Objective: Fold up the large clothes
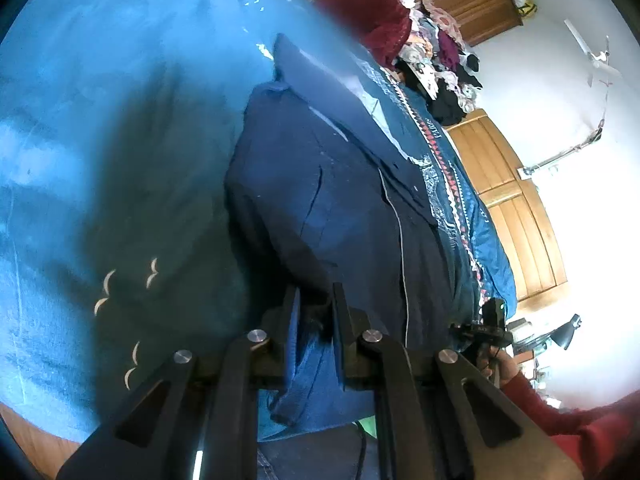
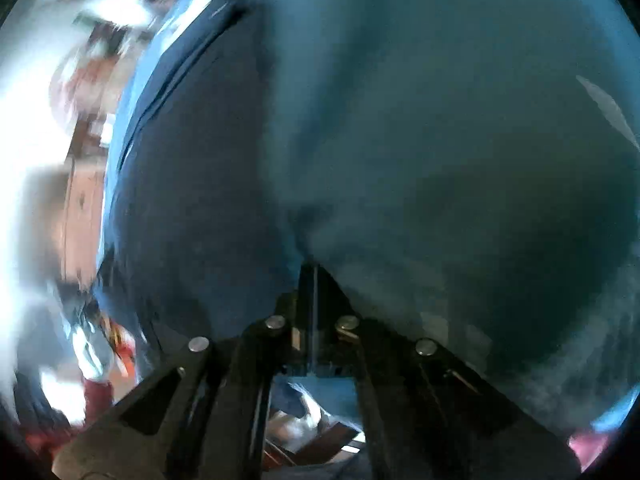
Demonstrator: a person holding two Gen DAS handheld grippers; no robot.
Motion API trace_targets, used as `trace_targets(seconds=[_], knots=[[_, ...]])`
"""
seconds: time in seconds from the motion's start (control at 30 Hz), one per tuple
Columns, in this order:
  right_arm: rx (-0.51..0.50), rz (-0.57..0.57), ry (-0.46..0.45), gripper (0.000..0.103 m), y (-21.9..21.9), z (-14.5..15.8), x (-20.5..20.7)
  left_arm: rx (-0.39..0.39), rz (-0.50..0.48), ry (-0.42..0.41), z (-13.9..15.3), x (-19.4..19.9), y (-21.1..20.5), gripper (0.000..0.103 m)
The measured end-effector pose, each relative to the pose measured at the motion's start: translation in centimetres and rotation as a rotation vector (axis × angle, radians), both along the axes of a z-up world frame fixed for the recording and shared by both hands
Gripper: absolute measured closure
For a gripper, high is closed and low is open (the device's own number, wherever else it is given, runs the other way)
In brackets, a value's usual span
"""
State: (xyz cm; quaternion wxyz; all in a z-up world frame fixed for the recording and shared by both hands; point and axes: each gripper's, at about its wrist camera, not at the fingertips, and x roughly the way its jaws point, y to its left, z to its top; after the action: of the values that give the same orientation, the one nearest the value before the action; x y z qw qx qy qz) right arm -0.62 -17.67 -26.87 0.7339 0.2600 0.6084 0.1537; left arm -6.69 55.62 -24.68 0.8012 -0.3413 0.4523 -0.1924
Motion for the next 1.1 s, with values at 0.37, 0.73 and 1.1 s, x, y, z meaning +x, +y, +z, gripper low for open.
trace_targets(seconds=[0.37, 0.73, 1.1], knots=[[0.052, -0.001, -0.101, 0.044, 0.3, 3.7, -2.6, -0.01, 0.018, 0.035, -1.6, 0.2, 0.1, 0.089], [0.02, 0.058, -0.102, 0.055, 3.4, 3.8, -1.3, 0.006, 0.02, 0.053, -2.1, -0.1, 0.6, 0.079], [0.122, 0.079, 0.016, 0.055, 4.2, 1.3, -2.1, 0.006, 0.002, 0.046, -2.2, -0.1, 0.3, 0.079]])
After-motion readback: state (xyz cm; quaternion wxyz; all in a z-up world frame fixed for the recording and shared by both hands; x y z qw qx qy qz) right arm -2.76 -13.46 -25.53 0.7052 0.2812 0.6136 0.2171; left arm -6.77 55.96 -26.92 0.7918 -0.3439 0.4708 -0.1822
